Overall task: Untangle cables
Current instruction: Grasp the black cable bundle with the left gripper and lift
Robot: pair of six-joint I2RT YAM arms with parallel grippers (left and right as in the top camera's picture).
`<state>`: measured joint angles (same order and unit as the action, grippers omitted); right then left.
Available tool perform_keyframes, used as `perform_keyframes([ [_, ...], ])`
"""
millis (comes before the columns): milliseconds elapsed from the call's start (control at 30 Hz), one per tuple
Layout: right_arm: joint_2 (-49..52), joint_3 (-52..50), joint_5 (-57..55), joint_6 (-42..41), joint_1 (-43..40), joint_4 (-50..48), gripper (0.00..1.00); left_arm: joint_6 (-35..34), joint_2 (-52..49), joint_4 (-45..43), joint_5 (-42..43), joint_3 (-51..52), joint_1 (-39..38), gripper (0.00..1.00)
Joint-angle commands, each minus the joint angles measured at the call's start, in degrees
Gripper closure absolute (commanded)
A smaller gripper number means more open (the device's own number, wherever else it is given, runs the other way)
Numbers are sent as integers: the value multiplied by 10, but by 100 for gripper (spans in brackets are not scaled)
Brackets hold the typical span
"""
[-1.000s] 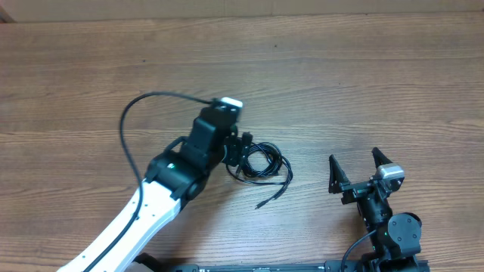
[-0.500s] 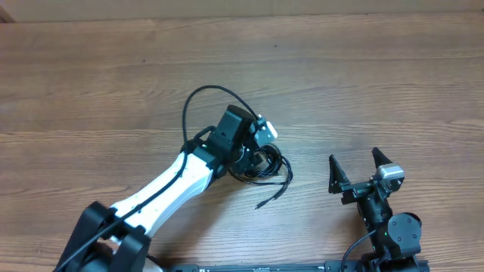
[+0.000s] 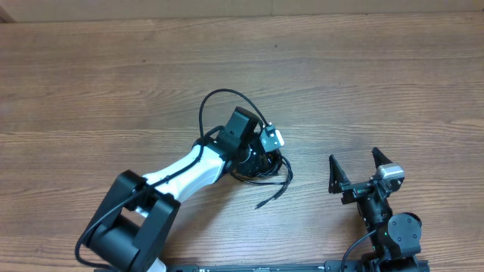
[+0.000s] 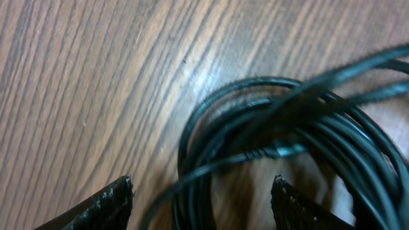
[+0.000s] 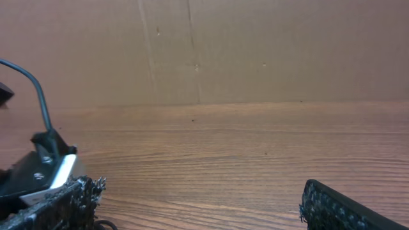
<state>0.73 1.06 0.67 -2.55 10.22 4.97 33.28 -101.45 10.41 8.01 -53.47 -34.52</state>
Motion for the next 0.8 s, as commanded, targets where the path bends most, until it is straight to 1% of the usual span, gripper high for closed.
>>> perform_keyframes([
  [0,-6,-6,3,9,3,-3,0,13,-28,-27,25,-11,-4,32],
  [100,-6,-6,3,9,3,-3,0,13,-49,-57,38,-11,-4,35],
  [133,-6,-6,3,9,3,-3,0,13,-55,-64,39,-11,-4,37],
  [167,-6,-6,3,9,3,-3,0,13,-62,-73,39,-11,-4,42],
  [200,-6,-6,3,9,3,-3,0,13,-68,-78,39,-11,-4,51],
  [233,-6,-6,3,9,3,-3,0,13,-71,-82,39,-11,-4,62],
  [267,-6,-6,3,9,3,-3,0,13,-74,-82,38,-11,-4,85],
  [300,-6,-6,3,9,3,-3,0,13,-75,-82,34,-11,-4,96],
  [400,-6,-6,3,9,3,-3,0,-10,-76,-77,8,-11,-3,96],
  [467,-6,-6,3,9,3,-3,0,-45,-75,-79,-44,-11,-3,96],
  [633,-6,-6,3,9,3,-3,0,-164,-65,-77,-202,-11,-3,96],
  [700,-6,-6,3,9,3,-3,0,-223,-43,-72,-266,-11,-3,96],
  [767,-6,-6,3,9,3,-3,0,-248,-17,-62,-282,-11,-3,96],
])
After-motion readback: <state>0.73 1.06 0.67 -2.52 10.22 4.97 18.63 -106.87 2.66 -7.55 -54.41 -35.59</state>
